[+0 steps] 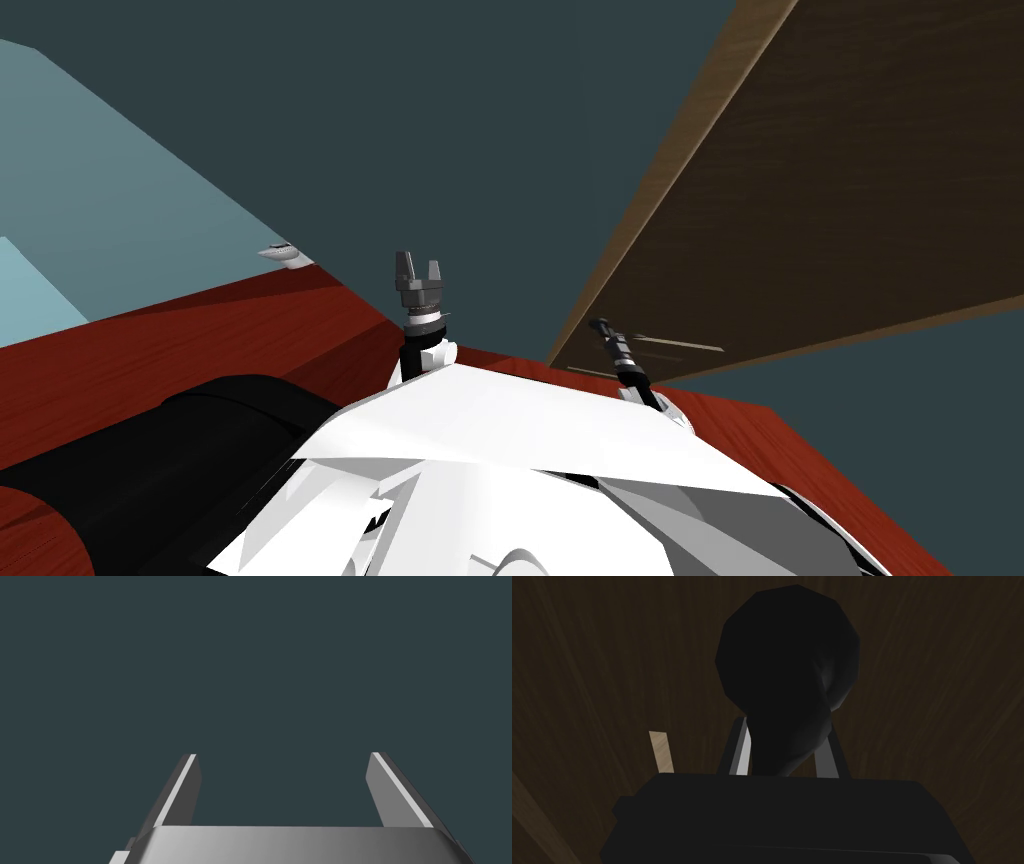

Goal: Pull the door open

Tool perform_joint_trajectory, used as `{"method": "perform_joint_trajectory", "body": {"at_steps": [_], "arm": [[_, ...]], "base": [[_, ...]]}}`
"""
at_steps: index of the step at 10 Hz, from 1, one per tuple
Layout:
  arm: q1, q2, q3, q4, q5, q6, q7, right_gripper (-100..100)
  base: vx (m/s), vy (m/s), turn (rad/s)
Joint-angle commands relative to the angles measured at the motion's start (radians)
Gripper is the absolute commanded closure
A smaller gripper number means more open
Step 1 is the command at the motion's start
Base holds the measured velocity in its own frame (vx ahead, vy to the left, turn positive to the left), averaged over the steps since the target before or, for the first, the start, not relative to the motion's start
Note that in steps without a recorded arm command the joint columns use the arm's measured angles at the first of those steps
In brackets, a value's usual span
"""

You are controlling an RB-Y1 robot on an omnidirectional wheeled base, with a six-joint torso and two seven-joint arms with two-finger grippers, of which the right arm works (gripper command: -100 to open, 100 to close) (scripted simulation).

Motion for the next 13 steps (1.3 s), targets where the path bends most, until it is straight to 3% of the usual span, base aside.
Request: {"method": "perform_joint_trajectory", "body": {"at_steps": [1,3,4,7,12,13], "arm": [[0.002,0.000,0.001,0.001,0.001,0.000,0.002,100],[0.002,0.000,0.001,0.001,0.001,0.000,0.002,100],[0.019,-0.019,0.013,0.001,0.004,-0.027,-0.019,100],[0.043,-0.047,0.030,0.001,0.009,-0.064,-0.045,100],[0.101,-0.113,0.071,0.001,0.021,-0.154,-0.110,100],[0.098,-0.098,0.070,-0.003,0.022,-0.142,-0.100,100]], "base": [[-0.013,-0.003,0.003],[-0.003,0.000,-0.001],[-0.126,-0.054,0.161],[-0.165,-0.071,0.130],[-0.193,-0.089,0.142],[-0.084,-0.038,0.030]]}}
